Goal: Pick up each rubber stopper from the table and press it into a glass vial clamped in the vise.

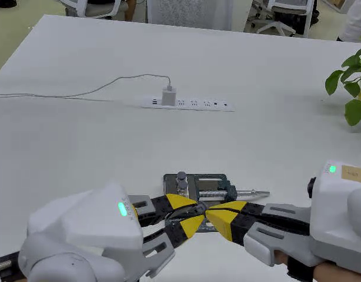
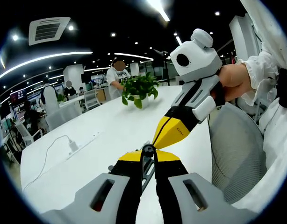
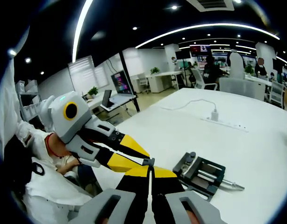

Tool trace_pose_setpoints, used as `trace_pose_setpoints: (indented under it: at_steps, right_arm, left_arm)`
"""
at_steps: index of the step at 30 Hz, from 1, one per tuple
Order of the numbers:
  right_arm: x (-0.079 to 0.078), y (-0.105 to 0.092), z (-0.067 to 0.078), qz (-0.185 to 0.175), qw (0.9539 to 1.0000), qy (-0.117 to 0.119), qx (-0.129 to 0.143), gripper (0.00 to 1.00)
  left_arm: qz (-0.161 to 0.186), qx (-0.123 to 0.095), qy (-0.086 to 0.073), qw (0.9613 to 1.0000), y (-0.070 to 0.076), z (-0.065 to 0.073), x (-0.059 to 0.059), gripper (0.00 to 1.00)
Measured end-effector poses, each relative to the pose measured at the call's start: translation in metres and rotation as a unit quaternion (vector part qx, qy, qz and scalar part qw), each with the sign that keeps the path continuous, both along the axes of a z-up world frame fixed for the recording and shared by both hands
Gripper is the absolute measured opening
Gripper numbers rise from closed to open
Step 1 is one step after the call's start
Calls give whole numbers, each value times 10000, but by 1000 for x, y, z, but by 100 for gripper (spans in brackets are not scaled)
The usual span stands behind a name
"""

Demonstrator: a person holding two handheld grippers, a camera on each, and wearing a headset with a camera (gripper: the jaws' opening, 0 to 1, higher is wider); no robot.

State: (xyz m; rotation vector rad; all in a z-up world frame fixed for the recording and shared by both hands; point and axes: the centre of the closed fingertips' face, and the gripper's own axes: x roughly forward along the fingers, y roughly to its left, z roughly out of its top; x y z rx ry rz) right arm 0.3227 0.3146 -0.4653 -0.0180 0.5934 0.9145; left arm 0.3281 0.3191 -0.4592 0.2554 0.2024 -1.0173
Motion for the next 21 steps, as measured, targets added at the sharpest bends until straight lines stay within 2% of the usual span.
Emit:
trace_pose_setpoints:
  at_steps: [11,15,21]
  right_arm:
    - [0,0,2,60,10000,-60,-39,0]
    - [-1,1,4,94,9999,-75,-28,0]
    - [-1,2,6,184,9997,-138,-53,0]
  left_arm:
    - [-4,-141,141,9998,1,0,0,4]
    - [-9,-292,278,9992,2,2,-1,4]
    - [-17,-402,367,9985,3,3,-2,3]
